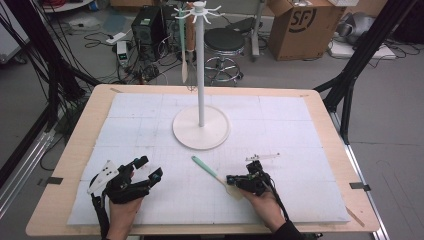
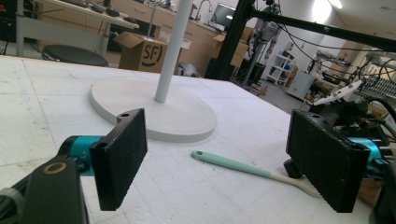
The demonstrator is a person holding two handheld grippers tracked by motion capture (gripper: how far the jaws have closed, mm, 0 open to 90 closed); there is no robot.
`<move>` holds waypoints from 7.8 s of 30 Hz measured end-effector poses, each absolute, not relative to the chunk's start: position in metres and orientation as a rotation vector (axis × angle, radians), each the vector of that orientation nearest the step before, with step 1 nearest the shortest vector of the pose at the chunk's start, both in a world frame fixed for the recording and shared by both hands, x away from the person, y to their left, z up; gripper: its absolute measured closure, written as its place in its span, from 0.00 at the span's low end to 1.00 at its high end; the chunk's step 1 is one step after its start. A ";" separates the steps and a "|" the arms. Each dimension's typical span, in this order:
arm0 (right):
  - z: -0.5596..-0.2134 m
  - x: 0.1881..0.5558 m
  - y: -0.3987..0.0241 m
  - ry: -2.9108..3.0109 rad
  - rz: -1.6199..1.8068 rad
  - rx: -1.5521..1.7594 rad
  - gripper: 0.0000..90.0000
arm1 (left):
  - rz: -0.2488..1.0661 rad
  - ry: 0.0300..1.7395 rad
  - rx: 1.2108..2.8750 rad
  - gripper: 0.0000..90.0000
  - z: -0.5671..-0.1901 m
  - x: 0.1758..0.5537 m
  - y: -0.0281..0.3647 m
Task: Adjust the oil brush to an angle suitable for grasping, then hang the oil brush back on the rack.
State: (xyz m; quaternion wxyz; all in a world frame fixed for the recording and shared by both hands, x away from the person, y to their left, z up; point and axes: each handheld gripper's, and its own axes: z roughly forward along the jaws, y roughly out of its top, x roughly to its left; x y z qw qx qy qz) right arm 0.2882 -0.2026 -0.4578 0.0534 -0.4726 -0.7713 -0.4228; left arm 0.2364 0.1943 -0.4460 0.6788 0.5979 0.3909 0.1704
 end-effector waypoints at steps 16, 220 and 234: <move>-0.455 0.289 -0.208 -2.305 -1.360 -1.430 0.67 | 0.381 0.880 1.342 0.24 -0.446 0.236 0.195; -0.278 0.358 -0.211 -1.839 -2.415 -1.003 0.92 | 0.358 0.898 1.325 0.22 -0.450 0.242 0.197; -0.246 0.367 -0.201 -1.819 -2.485 -0.937 0.92 | 0.348 0.905 1.313 0.22 -0.451 0.243 0.198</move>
